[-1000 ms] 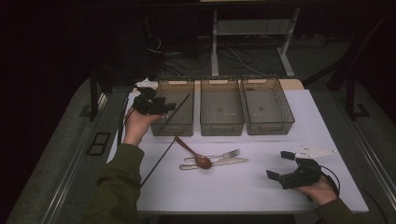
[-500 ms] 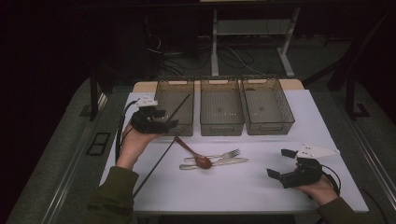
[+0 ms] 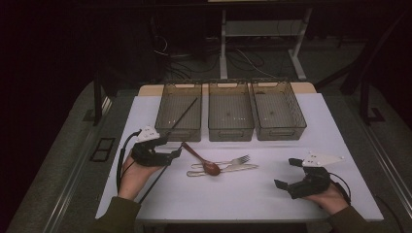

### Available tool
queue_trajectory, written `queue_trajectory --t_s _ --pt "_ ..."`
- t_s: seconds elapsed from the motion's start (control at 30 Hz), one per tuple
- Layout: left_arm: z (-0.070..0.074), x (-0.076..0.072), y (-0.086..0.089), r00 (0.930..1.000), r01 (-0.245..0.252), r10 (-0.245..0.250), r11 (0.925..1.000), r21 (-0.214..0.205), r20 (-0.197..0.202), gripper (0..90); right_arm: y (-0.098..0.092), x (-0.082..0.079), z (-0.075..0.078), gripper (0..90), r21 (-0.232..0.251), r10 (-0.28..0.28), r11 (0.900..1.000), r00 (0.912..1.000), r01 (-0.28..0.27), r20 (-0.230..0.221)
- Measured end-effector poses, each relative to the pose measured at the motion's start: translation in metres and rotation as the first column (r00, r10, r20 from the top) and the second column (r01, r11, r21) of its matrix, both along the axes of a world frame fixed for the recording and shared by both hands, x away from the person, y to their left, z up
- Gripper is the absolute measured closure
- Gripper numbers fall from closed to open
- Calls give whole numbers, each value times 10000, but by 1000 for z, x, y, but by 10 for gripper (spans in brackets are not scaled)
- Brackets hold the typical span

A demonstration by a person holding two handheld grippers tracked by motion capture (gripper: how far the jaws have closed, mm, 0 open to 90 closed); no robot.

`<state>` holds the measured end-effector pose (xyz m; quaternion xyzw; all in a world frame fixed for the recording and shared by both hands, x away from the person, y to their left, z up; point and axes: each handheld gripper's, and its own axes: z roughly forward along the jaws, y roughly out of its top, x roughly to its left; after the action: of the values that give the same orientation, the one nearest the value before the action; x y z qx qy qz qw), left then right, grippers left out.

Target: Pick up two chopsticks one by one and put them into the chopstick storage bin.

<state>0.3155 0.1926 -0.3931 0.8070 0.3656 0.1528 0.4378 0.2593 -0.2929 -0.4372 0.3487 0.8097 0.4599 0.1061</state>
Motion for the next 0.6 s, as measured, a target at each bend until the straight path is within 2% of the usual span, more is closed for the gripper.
queue_trajectory --t_s 0.13,0.43,0.57,0.6 --pt "-9 -11 7 9998 -136 134 9998 143 124 271 -1 1 1 1 -28 -31 10000 10000 31 -46" --pt "-23 -31 20 9995 -255 264 9988 411 -201 272 1 0 -1 1 -47 76 10000 10000 -76 -49" --pt "-30 -38 26 9982 -463 478 9981 415 -350 343 0 0 -1 1 -39 36 10000 10000 -36 -54" --pt "-31 -39 28 9981 -473 495 9973 560 -374 369 0 0 -1 1 -26 27 10000 10000 -27 -53"
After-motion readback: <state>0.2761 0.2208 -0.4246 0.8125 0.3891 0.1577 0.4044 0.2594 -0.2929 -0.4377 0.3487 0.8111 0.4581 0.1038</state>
